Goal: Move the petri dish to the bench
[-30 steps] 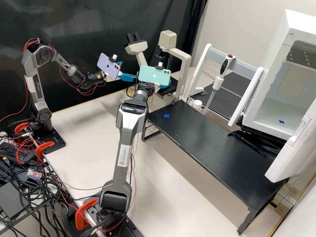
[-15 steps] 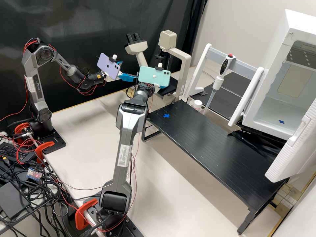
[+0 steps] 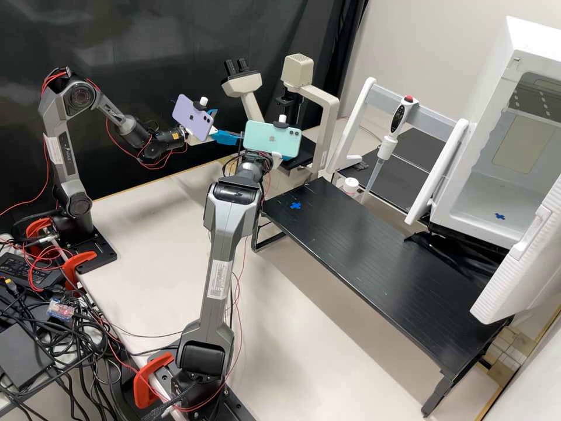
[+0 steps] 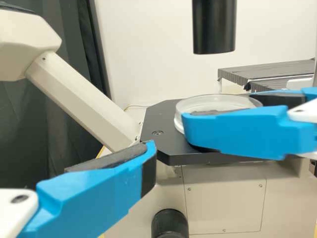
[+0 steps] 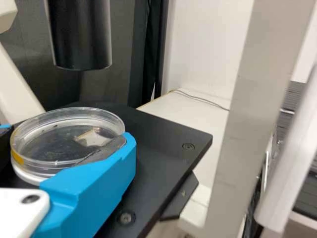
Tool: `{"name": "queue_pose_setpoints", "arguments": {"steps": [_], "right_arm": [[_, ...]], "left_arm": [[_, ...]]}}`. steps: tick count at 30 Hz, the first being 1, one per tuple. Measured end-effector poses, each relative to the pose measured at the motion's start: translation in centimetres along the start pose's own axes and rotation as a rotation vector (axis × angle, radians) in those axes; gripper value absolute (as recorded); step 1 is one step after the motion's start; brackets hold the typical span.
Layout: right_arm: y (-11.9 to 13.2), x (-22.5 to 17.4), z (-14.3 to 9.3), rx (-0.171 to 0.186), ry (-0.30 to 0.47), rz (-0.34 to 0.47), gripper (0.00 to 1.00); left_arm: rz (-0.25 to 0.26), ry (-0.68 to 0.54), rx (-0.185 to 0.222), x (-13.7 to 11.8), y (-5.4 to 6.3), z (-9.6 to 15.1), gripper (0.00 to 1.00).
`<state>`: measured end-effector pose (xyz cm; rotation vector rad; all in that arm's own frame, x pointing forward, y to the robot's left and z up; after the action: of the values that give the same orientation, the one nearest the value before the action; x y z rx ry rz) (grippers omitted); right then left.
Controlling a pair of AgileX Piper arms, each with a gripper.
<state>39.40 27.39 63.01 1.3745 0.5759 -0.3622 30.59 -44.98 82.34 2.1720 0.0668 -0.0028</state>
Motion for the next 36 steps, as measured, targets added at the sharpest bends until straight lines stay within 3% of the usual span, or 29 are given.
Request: {"name": "queue_pose_setpoints", "arguments": {"steps": [6, 8, 9, 10, 11, 12, 15, 19, 30, 34, 36], "right_arm": [[0.2, -2.2, 0.4, 0.020, 0.017, 0.025, 0.00], [0.2, -3.1, 0.5, 0.007, 0.024, 0.041, 0.00], [0.2, -3.9, 0.6, 0.018, 0.029, 0.051, 0.00], [0.3, -4.5, 0.6, 0.002, 0.039, 0.069, 0.00], [0.3, -5.6, 0.9, 0.014, 0.046, 0.081, 0.00], [0.2, -6.3, 0.9, -0.003, 0.059, 0.095, 0.00], [-0.1, -8.8, 1.5, 0.028, 0.081, 0.102, 0.00], [-0.8, -12.3, 3.3, 0.009, 0.096, 0.129, 0.00], [-0.5, -17.7, 9.2, 0.028, 0.077, 0.295, 0.00], [-1.2, -18.8, 11.5, -0.002, 0.058, 0.303, 0.00], [-1.7, -19.1, 12.4, 0.004, 0.039, 0.289, 0.00]], "left_arm": [[0.000, 0.000, 0.000, 0.0, 0.0, 0.0, 1.00], [0.000, 0.000, 0.000, 0.0, 0.0, 0.0, 1.00], [0.000, 0.000, 0.000, 0.0, 0.0, 0.0, 1.00], [0.000, 0.000, 0.000, 0.0, 0.0, 0.0, 1.00], [0.000, 0.000, 0.000, 0.0, 0.0, 0.0, 1.00], [0.000, 0.000, 0.000, 0.0, 0.0, 0.0, 1.00], [0.000, 0.000, 0.000, 0.0, 0.0, 0.0, 1.00], [0.000, 0.000, 0.000, 0.0, 0.0, 0.0, 1.00], [0.000, 0.000, 0.000, 0.0, 0.0, 0.0, 1.00], [0.000, 0.000, 0.000, 0.0, 0.0, 0.0, 1.00], [0.000, 0.000, 0.000, 0.0, 0.0, 0.0, 1.00]]}}
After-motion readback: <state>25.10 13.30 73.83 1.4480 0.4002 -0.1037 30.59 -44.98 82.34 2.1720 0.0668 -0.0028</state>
